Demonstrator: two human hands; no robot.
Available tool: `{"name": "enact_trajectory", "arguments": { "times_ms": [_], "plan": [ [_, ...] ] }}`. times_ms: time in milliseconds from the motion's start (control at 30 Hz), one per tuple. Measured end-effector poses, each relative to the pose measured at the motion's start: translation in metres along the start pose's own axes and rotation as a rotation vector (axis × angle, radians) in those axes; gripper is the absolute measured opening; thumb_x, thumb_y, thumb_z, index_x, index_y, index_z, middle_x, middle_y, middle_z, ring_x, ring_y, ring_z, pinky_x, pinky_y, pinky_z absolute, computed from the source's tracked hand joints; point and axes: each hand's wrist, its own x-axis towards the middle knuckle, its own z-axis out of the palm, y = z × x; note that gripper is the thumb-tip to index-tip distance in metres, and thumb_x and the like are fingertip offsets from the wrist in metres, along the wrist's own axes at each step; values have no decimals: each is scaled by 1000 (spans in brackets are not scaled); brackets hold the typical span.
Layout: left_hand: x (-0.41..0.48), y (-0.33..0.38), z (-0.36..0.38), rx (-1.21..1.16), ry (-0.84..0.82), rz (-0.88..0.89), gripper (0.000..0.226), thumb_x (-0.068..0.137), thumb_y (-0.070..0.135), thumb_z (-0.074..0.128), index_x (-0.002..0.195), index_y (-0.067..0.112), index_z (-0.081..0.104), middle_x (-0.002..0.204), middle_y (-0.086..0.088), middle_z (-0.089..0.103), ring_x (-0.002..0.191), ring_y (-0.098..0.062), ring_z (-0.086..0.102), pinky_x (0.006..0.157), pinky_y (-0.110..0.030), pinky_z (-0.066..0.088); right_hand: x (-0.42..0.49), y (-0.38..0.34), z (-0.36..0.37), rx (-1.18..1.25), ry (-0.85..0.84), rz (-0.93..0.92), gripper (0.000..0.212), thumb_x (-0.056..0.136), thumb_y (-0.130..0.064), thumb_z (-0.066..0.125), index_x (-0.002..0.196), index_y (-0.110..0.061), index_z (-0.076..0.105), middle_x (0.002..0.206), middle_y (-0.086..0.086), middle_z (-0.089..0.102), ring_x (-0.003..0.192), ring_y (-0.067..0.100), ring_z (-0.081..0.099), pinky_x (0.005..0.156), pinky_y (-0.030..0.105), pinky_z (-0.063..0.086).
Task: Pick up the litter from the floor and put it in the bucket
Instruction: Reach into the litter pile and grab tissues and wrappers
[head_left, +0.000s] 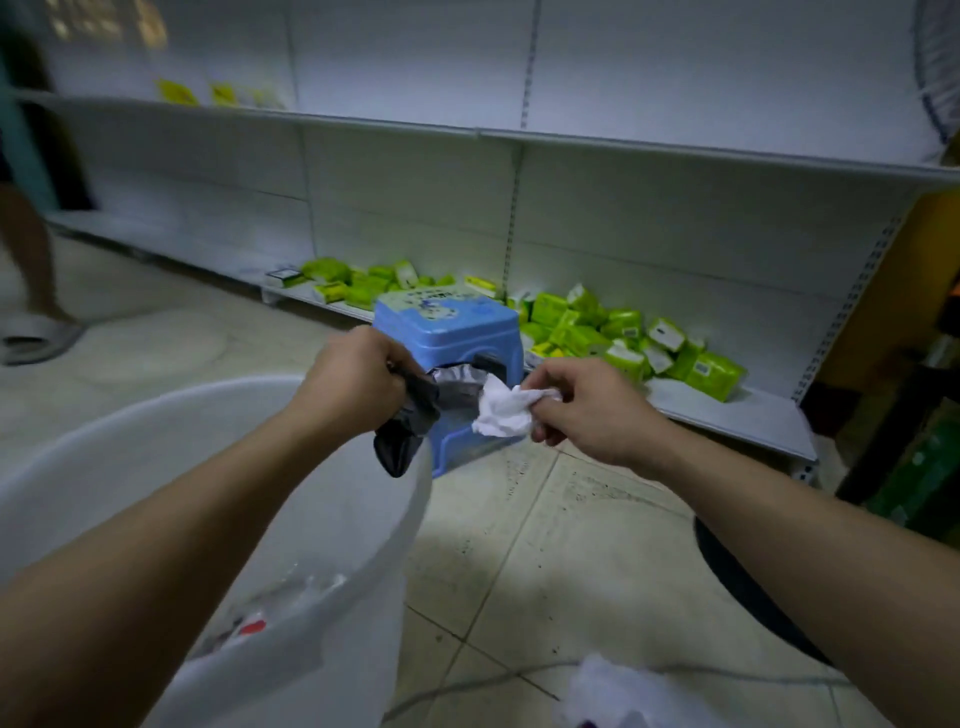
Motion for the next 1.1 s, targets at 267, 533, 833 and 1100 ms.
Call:
{"name": "enact_trajectory", "arguments": {
  "times_ms": [267, 533, 833, 1100],
  "plan": [
    [-19, -104, -43, 110, -136, -250, 27, 77, 4, 54, 87, 14, 77, 74, -10, 69, 63, -24, 61, 59, -27, 50, 22, -68, 107, -162, -137, -95, 21, 84, -23, 61, 101, -29, 72, 102, -5, 69, 89, 8, 61, 73, 22, 45],
    [-47, -122, -22, 415, -315, -116, 57, 81, 56, 59, 131, 29, 49, 130, 1, 56, 114, -18, 54, 93, -37, 46, 23, -53, 132, -480, -287, -145, 64, 80, -55, 62, 139, -43, 40, 150, -4, 36, 141, 21, 26, 117, 54, 8],
    [-43, -45, 11, 195, -263, 237, 69, 76, 60, 62, 134, 28, 46, 137, 3, 53, 123, -16, 49, 100, -33, 40, 18, 2, 72, -454, -162, -15, 89, 73, -57, 69, 148, -34, 26, 155, -1, 30, 142, 23, 28, 115, 50, 25],
    [-61, 41, 91, 230, -336, 520, 62, 81, 53, 60, 134, 23, 47, 132, -2, 56, 118, -22, 51, 98, -34, 37, -27, 64, 6, -646, -274, 127, 93, 73, -54, 71, 149, -31, 24, 153, 4, 33, 139, 24, 34, 112, 43, 33]
  ]
}}
